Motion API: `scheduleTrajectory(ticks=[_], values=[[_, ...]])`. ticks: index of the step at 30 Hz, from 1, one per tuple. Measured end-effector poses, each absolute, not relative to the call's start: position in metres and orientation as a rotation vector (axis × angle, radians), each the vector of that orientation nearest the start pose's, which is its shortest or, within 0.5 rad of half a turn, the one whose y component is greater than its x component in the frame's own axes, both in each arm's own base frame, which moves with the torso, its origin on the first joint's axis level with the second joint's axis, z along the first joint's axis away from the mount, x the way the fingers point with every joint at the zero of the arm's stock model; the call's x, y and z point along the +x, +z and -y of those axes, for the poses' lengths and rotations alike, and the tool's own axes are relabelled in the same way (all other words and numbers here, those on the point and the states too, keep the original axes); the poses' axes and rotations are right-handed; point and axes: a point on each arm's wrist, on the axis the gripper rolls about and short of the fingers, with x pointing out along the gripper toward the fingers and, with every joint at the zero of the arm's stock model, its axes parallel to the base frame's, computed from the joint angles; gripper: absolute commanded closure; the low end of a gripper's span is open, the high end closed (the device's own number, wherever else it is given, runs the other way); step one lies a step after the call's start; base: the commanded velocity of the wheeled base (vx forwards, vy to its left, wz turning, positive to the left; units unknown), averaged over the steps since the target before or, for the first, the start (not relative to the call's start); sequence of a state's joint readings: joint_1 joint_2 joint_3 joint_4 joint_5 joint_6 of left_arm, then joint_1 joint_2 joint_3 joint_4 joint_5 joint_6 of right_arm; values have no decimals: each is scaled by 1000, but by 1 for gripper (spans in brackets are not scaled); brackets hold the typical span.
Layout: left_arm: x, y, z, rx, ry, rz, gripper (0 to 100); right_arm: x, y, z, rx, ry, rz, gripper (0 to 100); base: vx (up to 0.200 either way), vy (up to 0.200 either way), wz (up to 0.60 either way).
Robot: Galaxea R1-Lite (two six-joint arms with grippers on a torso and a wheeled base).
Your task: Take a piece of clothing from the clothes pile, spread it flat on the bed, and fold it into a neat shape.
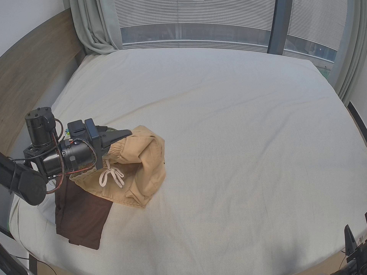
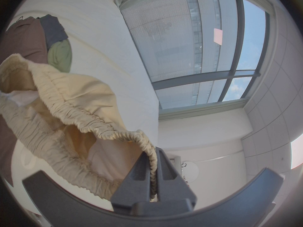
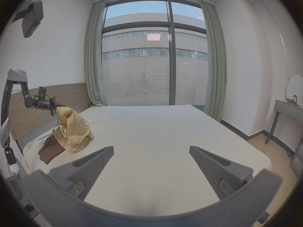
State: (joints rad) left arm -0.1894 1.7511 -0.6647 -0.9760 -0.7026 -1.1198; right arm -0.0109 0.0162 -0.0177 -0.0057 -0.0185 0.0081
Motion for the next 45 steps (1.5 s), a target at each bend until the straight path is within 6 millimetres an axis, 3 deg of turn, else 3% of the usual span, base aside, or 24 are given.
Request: scheduleTrajectory(ticks=[11, 28, 45], values=[[275, 183, 121, -1196, -811, -558, 100, -23, 81, 0, 9, -29, 7, 0, 0, 0, 0], [271, 210, 159, -1348, -919, -619, 100, -23, 81, 0, 9, -30, 7, 0, 0, 0, 0], [275, 206, 216, -1385, -998, -718, 100, -23, 81, 0, 9, -31, 7, 0, 0, 0, 0]])
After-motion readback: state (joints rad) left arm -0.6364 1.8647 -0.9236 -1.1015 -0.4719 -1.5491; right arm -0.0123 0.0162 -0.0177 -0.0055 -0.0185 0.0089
